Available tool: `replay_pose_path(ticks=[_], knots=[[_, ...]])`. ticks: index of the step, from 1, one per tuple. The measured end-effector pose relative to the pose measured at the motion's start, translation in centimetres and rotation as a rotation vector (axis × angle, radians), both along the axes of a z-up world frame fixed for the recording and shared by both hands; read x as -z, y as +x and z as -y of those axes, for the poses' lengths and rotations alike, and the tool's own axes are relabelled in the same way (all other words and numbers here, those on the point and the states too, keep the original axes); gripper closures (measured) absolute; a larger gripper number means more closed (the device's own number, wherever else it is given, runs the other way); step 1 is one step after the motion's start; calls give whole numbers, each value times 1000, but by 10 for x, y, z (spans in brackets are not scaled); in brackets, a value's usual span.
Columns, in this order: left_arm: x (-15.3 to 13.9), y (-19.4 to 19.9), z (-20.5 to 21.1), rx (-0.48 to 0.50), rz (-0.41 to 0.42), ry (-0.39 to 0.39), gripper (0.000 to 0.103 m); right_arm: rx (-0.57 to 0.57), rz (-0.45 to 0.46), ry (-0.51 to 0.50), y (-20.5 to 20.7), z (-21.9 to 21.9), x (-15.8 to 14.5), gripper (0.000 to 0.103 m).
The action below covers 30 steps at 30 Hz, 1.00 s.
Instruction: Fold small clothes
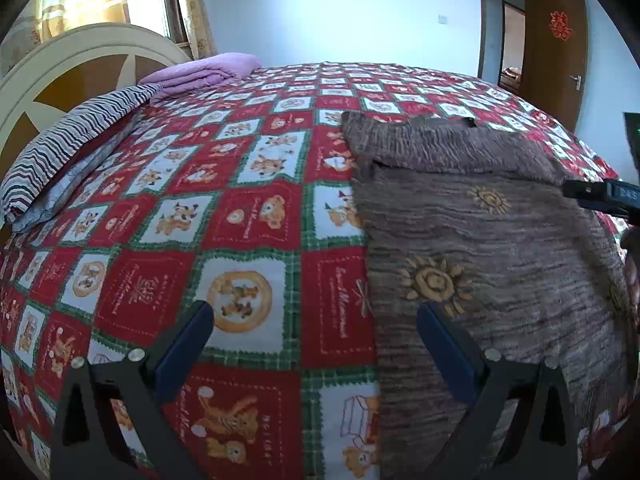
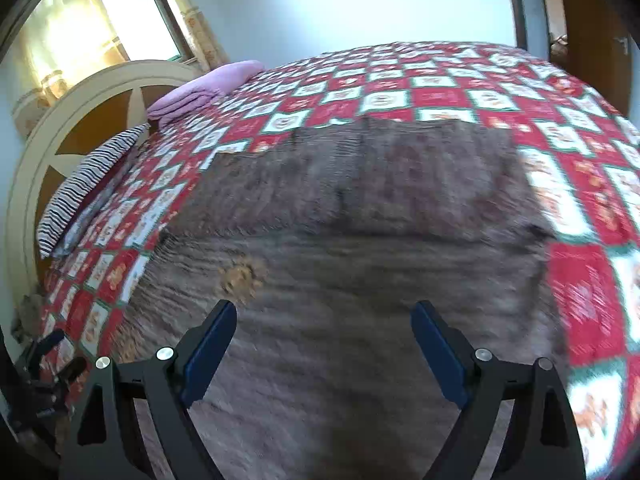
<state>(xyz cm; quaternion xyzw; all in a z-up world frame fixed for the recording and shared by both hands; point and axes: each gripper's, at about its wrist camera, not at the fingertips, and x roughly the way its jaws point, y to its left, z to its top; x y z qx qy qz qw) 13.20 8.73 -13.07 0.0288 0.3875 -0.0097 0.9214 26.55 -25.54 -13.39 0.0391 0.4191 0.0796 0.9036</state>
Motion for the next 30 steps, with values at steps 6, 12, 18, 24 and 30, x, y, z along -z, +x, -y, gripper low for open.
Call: replay_pose_path(ticks=[6,12,18,24,30], knots=[[5,-10,6,22,-19,-15,0,84,-5,-46,-45,26,-6,13],[15,-24,11,57,-67,-17,12,93,-61,-40,-85,37,0,13],[29,-39,13,100,-171,-73,31,72,-87,-41,-118,42,9,13],[34,-53,13,104,-217,-117,36,77,-86,-34,-137,44,13,13],[36,-67,15,115,-262,-182,47,76,-57,-35,-152,44,10,13]])
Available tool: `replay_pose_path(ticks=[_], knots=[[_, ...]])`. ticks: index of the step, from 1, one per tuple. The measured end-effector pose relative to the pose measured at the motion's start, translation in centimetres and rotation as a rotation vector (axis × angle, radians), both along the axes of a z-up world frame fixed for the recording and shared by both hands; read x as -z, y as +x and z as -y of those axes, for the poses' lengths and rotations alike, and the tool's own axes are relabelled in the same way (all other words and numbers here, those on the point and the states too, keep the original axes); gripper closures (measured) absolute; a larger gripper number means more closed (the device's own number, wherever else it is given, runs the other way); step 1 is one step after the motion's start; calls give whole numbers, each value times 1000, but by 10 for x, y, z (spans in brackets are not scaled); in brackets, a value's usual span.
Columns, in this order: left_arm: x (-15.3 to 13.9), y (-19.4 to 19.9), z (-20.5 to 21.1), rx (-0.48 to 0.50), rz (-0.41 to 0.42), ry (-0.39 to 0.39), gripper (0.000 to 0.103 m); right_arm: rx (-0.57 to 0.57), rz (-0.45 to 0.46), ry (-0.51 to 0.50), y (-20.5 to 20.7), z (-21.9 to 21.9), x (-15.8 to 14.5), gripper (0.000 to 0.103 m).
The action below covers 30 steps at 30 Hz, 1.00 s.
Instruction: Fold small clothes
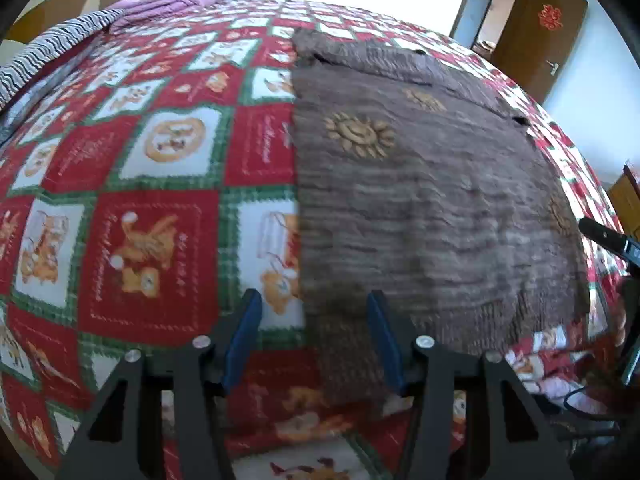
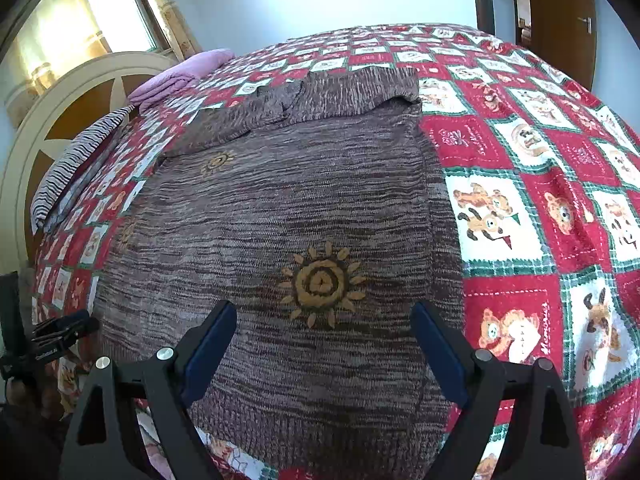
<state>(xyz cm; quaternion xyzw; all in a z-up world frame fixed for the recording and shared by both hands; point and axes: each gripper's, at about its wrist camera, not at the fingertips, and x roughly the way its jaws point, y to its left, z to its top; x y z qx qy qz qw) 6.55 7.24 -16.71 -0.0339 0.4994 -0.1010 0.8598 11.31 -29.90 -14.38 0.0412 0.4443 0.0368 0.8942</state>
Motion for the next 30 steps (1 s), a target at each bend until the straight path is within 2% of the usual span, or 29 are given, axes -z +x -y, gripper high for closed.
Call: replay_pose_path(ticks=[7,8,10,12,17,22,29,30], knots=[[3,-7,9,22,-26,7,47,-8,-4,6,-3,-2,5,13],[2,-7,8,23,-22,5,51,-10,-3,8,-3,-3,5,13],[1,-6,8,27,-20,-7,82,-8,-1,11,-3,-2,6,13],[0,-8,9,51,-22,-37,92,-3,-2,11,-3,0,6,13],[-6,-9,8,48,13,-25,94,9,-5,11,-4,4,6,13],[-18,-8,-4,26,65,-49,94,36,-11,3,-19,17,-2,13],[-12,-3,-6,17,39,-73,94,49,-58,-24,-52,30,-3,14],[-12,-3,-6,15,36,-72,94,47,-69,-25,-56,31,-1,18]])
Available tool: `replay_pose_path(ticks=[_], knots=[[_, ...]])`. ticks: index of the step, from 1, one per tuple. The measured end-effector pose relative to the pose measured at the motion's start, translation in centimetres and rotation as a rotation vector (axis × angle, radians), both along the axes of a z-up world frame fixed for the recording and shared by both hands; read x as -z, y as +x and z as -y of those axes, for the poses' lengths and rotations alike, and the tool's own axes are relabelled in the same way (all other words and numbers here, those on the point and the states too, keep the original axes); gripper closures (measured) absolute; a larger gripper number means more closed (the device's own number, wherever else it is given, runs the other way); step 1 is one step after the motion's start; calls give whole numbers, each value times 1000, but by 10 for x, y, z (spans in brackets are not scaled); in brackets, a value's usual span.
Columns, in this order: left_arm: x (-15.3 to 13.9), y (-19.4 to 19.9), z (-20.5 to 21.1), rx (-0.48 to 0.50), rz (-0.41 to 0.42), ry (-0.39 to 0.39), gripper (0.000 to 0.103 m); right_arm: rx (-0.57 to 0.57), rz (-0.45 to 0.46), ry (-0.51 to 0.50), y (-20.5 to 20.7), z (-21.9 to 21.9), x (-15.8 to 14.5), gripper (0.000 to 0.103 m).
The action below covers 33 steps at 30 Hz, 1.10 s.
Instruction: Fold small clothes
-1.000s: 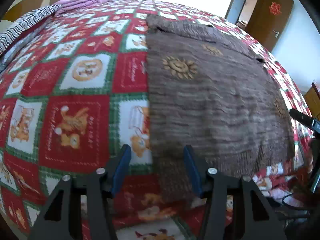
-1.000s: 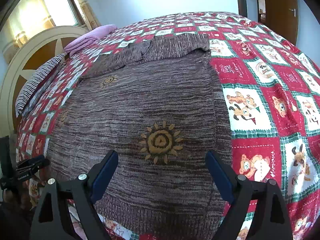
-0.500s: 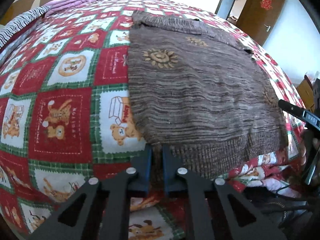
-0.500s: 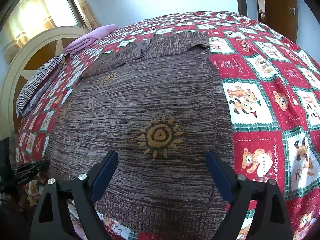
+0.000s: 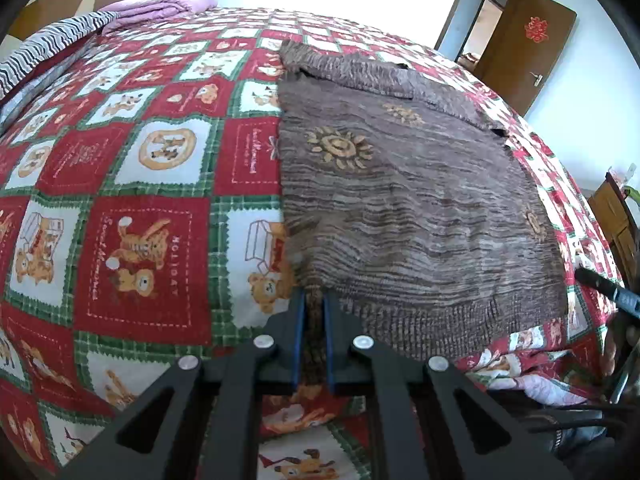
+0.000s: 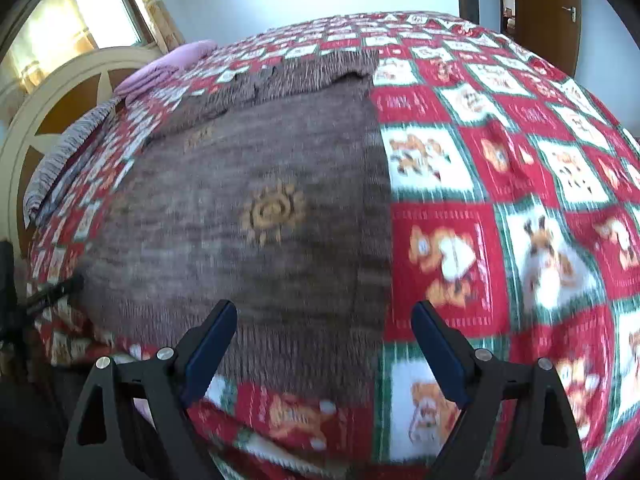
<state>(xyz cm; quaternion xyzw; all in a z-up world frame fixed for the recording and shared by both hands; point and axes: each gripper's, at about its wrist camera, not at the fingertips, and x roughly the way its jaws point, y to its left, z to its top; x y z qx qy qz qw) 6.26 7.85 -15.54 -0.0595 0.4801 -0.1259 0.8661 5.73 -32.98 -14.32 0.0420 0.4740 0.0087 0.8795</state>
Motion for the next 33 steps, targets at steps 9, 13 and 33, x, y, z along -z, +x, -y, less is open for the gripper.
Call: replay_pose_path(ticks=[9,13,33], knots=[[8,2,-3,-18,-30,4,94,28,-84,-13,-8,6,24,38],[8,2,-3,-16,-27,5,94,19,-97,-28,-9,4,28,52],[-27,2,-7,3,89,63,94,-46,145,124,-23,9,-25,97]])
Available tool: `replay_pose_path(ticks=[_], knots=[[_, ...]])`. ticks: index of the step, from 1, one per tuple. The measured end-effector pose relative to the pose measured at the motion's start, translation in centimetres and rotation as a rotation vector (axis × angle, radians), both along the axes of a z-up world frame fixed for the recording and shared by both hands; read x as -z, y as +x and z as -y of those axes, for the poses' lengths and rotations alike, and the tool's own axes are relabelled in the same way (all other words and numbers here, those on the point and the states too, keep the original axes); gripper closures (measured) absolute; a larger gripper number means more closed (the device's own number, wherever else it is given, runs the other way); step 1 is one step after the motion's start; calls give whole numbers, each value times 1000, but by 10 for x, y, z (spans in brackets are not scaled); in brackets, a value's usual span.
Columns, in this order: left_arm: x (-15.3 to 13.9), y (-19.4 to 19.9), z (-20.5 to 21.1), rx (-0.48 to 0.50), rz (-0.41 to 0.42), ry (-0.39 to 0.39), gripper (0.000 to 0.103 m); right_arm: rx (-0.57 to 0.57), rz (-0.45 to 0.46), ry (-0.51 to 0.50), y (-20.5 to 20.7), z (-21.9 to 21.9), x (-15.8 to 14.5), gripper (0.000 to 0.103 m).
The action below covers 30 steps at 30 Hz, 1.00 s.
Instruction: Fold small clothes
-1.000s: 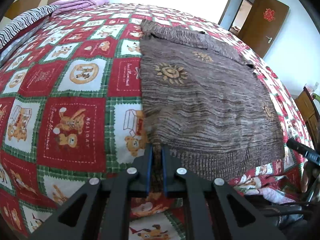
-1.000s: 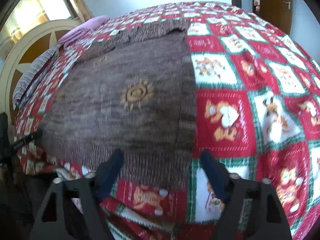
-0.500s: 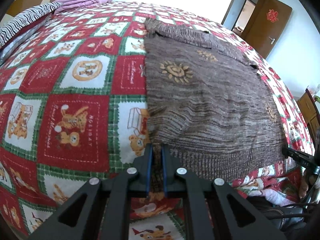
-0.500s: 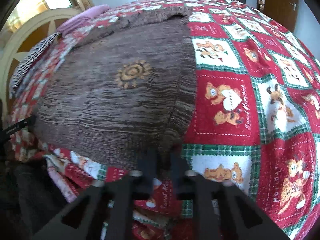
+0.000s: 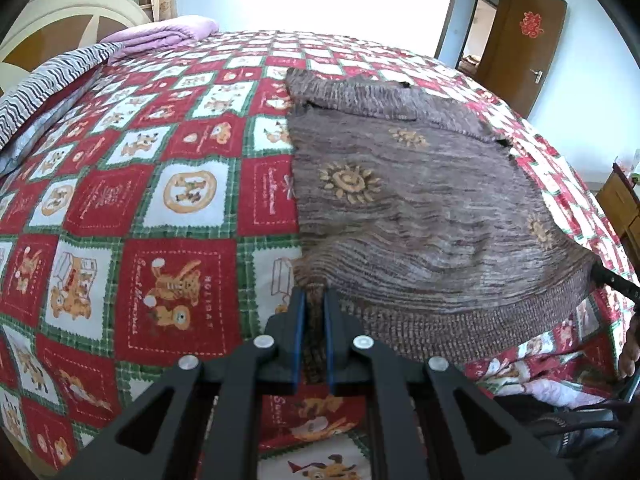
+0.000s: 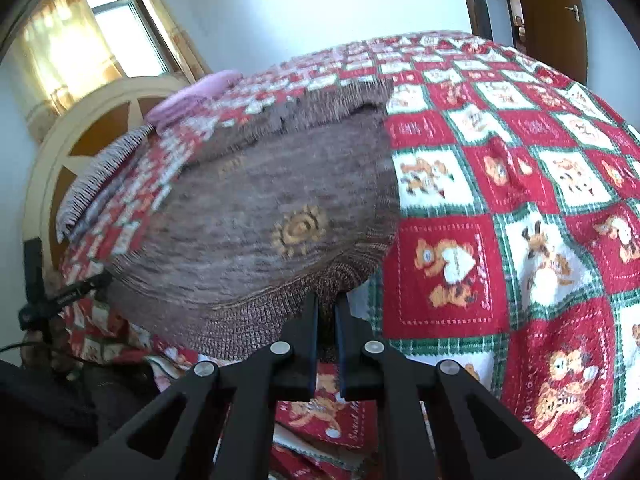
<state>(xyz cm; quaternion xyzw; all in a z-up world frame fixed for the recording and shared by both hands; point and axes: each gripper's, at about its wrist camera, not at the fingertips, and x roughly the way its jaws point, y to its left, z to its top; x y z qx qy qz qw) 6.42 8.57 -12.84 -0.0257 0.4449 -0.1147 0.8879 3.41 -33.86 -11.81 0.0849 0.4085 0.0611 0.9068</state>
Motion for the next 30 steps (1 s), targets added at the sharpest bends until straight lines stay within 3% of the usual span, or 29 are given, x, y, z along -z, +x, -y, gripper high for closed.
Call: replay_pose_path(ticks=[8,14,23,30], knots=[[-26,11,-2,21,60,-35,94,19,103,94,0,7,-32,97],[-37,31,-7,14,47,-104,94,18,156,98,8,7,-49,97],[-64,60,-7,-5,127,-94,95,28,238,71,36,2,-80,97],[-84,100,-8,-33,153,-140,95,25,287,72,71,-1,-108,97]])
